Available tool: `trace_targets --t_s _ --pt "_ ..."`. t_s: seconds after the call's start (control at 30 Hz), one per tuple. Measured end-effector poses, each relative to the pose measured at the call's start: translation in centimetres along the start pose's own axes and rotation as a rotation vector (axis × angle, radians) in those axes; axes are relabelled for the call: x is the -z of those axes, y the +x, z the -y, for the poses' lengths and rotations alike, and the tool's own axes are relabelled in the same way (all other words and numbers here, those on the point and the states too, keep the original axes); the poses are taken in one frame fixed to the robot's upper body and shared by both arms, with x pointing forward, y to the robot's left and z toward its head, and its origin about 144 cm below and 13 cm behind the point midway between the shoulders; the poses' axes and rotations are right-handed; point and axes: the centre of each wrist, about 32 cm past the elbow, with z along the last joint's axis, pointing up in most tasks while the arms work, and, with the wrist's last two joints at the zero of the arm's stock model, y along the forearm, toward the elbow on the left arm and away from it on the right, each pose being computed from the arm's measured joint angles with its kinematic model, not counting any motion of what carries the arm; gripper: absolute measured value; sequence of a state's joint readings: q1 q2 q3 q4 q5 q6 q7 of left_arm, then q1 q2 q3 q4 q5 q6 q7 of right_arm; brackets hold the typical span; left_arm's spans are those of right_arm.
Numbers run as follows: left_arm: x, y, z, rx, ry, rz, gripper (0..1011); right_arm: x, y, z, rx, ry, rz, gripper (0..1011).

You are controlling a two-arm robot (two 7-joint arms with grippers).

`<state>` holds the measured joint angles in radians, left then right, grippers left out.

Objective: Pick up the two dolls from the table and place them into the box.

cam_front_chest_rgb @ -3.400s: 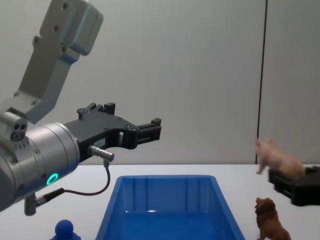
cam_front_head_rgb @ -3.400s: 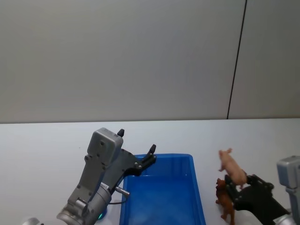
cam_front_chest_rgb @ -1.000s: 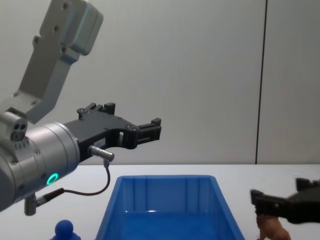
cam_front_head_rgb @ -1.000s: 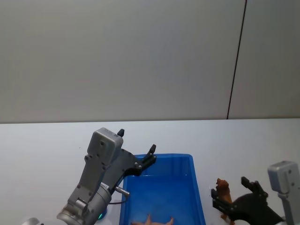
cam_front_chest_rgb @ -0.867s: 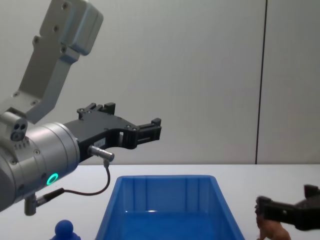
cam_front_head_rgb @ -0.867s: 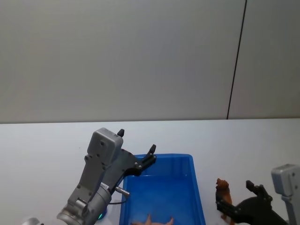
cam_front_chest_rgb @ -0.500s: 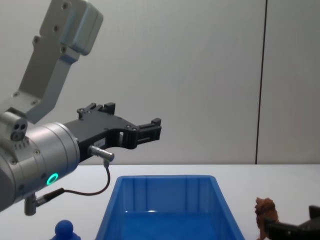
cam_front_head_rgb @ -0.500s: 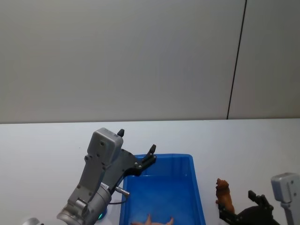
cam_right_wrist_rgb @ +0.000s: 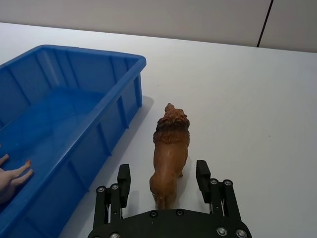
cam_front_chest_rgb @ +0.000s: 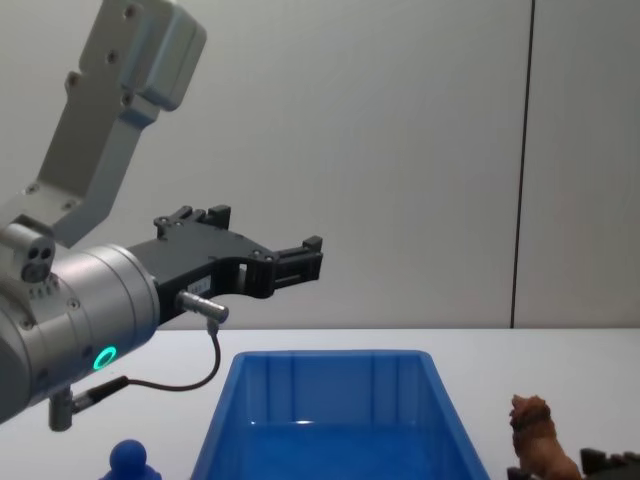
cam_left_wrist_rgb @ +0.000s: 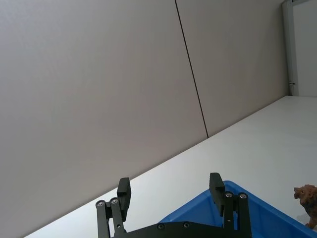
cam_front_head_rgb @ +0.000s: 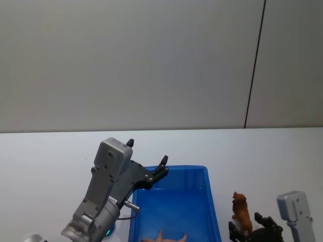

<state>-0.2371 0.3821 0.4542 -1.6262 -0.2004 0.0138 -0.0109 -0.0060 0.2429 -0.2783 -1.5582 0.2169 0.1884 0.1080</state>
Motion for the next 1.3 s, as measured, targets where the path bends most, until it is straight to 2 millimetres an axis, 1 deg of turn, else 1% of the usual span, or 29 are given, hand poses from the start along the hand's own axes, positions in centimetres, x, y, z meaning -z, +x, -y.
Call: trace_targets --t_s 0.07,0.2,0.37,0.4,0.43,0.47,0.53,0.6,1.07,1.13,1.17,1.23,1.3 --pt "0.0 0.0 0.0 0.000 0.000 0.000 1001 0.1 -0.1 -0.3 0.001 -0.005 0.000 780" --pt "0.0 0.0 0.0 0.000 0.000 0.000 1001 0.3 -0.2 -0.6 0.004 -0.013 0.000 687" --pt "0.0 0.0 0.0 0.000 0.000 0.000 1001 0.2 -0.4 -0.9 0.009 -0.017 -0.001 490" --pt "0.0 0.0 0.0 0.000 0.000 0.000 1001 0.2 -0.4 -0.9 0.011 -0.018 -0.002 474" --pt "0.0 0.0 0.0 0.000 0.000 0.000 1001 0.2 -0.5 -0.9 0.011 -0.017 -0.002 427" --pt "0.0 0.0 0.0 0.000 0.000 0.000 1001 0.2 -0.5 -0.9 0.012 -0.017 -0.002 427" --pt "0.0 0.0 0.0 0.000 0.000 0.000 1001 0.0 -0.6 -0.9 0.015 -0.011 -0.002 346" --pt "0.0 0.0 0.0 0.000 0.000 0.000 1001 -0.2 -0.7 -0.9 0.015 -0.004 -0.001 307" --pt "0.0 0.0 0.0 0.000 0.000 0.000 1001 -3.2 -1.2 -0.3 -0.024 0.127 0.023 304" --pt "0.0 0.0 0.0 0.000 0.000 0.000 1001 -4.0 -1.4 -0.4 -0.050 0.156 0.025 304" --pt "0.0 0.0 0.0 0.000 0.000 0.000 1001 -4.0 -1.4 -0.4 -0.050 0.156 0.025 304" --pt "0.0 0.0 0.0 0.000 0.000 0.000 1001 -4.8 -1.6 -0.6 -0.084 0.179 0.022 304" --pt "0.0 0.0 0.0 0.000 0.000 0.000 1001 -5.1 -1.7 -0.8 -0.103 0.188 0.020 304"
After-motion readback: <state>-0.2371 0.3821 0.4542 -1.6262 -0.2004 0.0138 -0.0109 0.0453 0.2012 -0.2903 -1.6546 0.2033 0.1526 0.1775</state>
